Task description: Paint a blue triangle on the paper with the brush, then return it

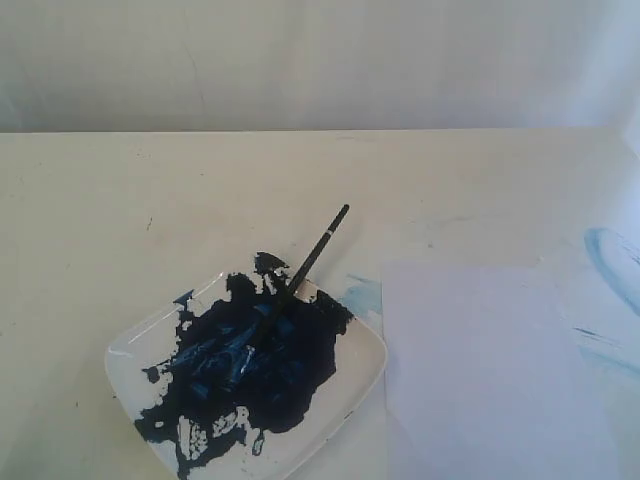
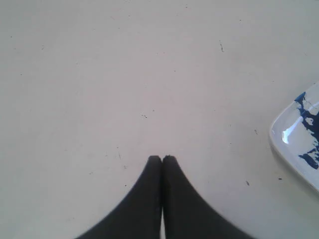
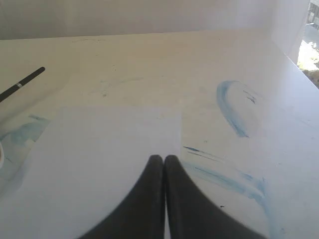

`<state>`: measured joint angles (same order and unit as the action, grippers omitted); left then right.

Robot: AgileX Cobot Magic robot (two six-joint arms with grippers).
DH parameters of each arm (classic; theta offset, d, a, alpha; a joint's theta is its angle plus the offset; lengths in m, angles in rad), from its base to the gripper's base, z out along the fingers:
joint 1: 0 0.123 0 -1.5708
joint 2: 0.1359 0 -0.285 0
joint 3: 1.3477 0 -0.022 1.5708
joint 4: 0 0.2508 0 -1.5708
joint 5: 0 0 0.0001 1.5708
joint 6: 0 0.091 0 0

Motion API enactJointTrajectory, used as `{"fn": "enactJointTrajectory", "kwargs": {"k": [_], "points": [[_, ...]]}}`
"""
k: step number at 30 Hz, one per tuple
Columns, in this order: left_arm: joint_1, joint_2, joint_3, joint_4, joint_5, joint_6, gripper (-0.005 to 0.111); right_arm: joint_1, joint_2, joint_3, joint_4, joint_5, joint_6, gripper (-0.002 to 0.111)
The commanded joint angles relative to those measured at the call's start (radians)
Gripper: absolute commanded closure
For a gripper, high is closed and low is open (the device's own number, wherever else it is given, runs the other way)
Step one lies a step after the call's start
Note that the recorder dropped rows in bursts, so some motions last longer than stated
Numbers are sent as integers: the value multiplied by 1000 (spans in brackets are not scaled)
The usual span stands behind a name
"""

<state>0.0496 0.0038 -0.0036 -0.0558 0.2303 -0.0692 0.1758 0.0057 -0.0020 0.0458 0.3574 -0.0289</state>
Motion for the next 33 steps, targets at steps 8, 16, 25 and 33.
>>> {"fn": "enactJointTrajectory", "kwargs": {"k": [8,16,25,33], "points": [[-6,-4,4,2,-4,-1,107,3,-6,2,-2,-6,-12,108],[-6,-4,4,2,-4,-1,107,3,-6,2,-24,-30,-20,108],[-6,-4,4,4,-4,-1,107,3,-6,2,-85,-243,-23,108],[-6,-4,4,4,-4,-1,107,3,-6,2,-80,-503,3,108]]}}
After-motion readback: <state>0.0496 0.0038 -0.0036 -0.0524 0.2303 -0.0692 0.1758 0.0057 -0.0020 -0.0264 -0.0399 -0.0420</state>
